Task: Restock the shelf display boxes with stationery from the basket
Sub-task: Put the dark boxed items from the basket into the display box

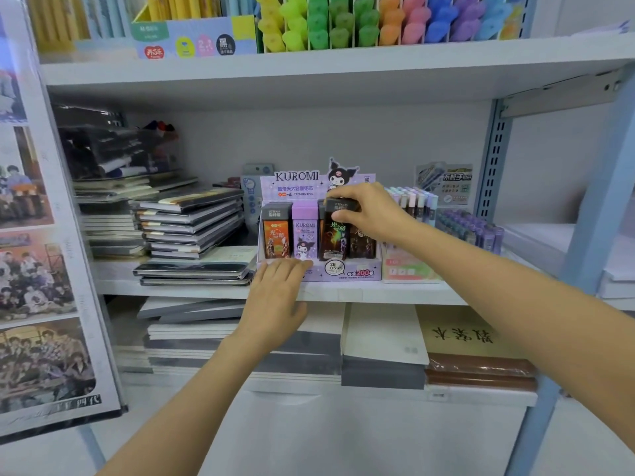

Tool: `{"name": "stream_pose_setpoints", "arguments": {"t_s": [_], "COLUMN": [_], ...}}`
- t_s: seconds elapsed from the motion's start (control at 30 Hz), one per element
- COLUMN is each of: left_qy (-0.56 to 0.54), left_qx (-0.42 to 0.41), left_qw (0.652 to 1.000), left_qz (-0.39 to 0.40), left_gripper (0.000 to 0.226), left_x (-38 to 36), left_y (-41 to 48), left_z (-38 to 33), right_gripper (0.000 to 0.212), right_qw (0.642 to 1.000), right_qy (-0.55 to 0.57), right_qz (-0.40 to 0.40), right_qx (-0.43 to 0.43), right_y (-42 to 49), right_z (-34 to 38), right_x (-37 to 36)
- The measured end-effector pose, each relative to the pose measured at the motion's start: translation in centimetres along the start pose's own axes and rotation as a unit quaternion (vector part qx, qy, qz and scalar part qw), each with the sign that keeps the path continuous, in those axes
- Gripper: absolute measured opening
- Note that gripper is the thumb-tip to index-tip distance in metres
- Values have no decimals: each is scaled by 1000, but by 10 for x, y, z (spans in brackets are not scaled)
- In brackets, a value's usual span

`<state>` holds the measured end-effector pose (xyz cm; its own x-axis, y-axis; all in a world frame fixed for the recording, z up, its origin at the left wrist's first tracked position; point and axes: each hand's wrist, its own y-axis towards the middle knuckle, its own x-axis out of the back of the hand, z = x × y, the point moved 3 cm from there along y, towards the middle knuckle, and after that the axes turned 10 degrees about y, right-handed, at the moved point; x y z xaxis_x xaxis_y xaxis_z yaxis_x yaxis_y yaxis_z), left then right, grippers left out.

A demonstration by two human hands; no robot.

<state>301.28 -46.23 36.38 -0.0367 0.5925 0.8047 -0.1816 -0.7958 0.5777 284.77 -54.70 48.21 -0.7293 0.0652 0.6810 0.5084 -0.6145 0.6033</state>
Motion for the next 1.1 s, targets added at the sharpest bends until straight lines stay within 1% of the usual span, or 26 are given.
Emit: {"name": "stream_pose_setpoints", "arguments": {"t_s": [0.1, 0.23, 0.3, 0.37, 0.47, 0.57, 0.63, 0.7, 0.73, 0.77, 0.8, 0.83, 0.9, 0.93, 1.0, 1.1], "left_qy": [-6, -7, -7, -13, -14, -15, -16, -11, -13, -19, -26, -29, -44, -61, -83, -62], "left_qx": [-3, -1, 0, 0, 5, -6, -20, -9, 5, 18, 29, 37, 52, 60, 75, 72], "left_qw": [1000, 1000, 1000, 1000, 1000, 1000, 999, 995, 993, 992, 994, 996, 997, 996, 992, 994], "left_qz": [-3, -9, -9, -10, -6, -2, -37, -101, -121, -121, -101, -72, -31, -30, -56, -58], "left_gripper": [62, 62, 62, 62, 62, 59, 51, 47, 49, 52, 55, 57, 56, 53, 47, 48], "left_x": [0, 0, 0, -1, 1, 4, 16, 34, 42, 48, 50, 48, 38, 33, 27, 25], "left_y": [0, 0, -1, -1, -1, -1, 6, 25, 38, 51, 65, 77, 91, 94, 95, 97], "left_z": [0, 0, 0, 0, -1, 0, 8, 21, 28, 33, 38, 41, 46, 48, 47, 46], "right_gripper": [36, 34, 36, 40, 46, 55, 65, 69, 68, 68, 67, 64, 56, 52, 45, 38], "right_qw": [1000, 1000, 999, 997, 978, 974, 980, 983, 980, 976, 973, 972, 972, 970, 964, 971], "right_qy": [-17, -26, -34, -81, -204, -224, -195, -184, -197, -213, -223, -227, -233, -241, -261, -232], "right_qz": [16, 15, 13, 0, -28, -9, -5, 9, 30, 53, 67, 64, 27, 12, 10, 53], "right_qx": [-19, 4, 0, 0, 37, 35, 27, 20, 14, 6, 0, -1, 15, 26, 42, 35], "right_y": [3, 3, 2, -1, -8, -11, -8, -2, 2, 5, 7, 8, 10, 10, 13, 19], "right_z": [-1, 6, 5, 0, -5, -8, -9, -9, -9, -9, -9, -10, -12, -13, -13, -12], "right_x": [2, -9, -13, -15, -20, -23, -19, -16, -18, -21, -25, -27, -26, -25, -22, -17]}}
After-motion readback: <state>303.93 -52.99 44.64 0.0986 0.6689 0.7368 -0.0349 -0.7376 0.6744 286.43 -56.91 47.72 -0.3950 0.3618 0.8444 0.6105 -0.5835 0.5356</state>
